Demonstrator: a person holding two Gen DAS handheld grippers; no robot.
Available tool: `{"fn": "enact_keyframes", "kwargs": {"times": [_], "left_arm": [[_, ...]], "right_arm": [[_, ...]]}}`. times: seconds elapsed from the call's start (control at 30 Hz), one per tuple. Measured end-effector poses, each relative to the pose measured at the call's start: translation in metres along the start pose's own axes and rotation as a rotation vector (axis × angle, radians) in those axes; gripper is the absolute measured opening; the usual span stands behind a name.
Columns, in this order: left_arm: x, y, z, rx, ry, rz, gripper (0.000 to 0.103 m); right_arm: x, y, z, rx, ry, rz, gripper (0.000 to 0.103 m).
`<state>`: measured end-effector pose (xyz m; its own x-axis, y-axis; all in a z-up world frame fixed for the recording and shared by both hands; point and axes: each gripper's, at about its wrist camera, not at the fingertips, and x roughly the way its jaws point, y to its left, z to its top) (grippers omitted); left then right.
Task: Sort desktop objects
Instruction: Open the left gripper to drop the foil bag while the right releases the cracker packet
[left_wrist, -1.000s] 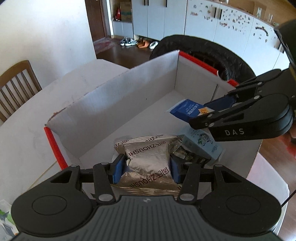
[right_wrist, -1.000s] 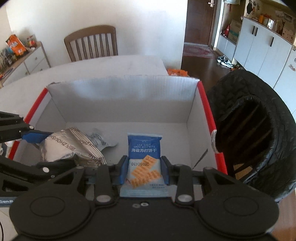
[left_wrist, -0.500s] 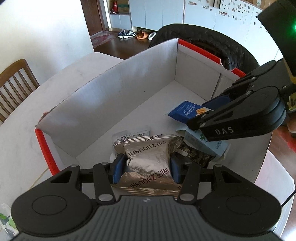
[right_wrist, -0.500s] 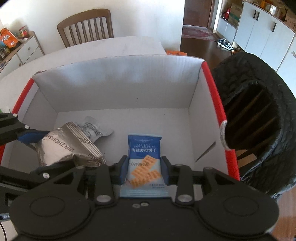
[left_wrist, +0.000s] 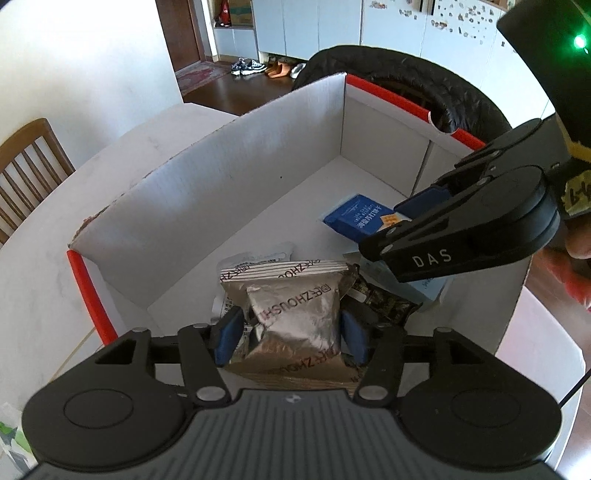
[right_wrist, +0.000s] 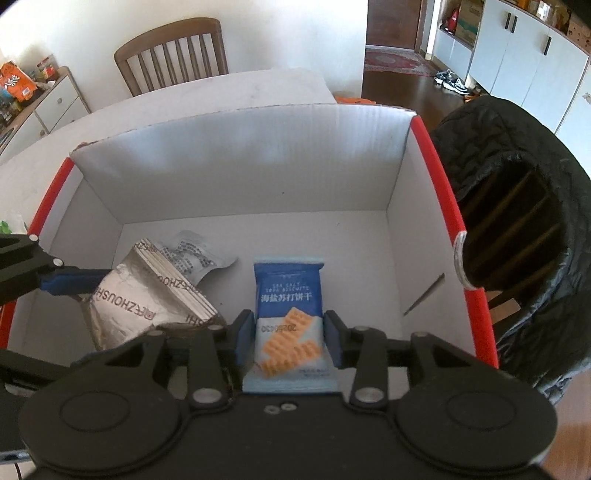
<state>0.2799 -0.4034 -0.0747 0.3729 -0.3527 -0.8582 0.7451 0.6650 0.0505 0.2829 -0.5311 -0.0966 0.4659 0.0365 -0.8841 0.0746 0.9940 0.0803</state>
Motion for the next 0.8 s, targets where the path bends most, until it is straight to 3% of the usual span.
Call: {"fn": "enact_keyframes", "kwargs": {"times": [0.1,0.8], "left_arm": [[-0.006,-0.001,-0.001,-0.001,-0.017,0.002,0.064],[-0.075,0.004,-0.025,-0.088,-0.187,-0.011,0.064]], "right_arm": [[-0.005,0.0,-0.002,0.003,-0.015,0.007,0.051],[-0.071,0.015,-0.026,0.019,-0.162,0.098,0.065]]}}
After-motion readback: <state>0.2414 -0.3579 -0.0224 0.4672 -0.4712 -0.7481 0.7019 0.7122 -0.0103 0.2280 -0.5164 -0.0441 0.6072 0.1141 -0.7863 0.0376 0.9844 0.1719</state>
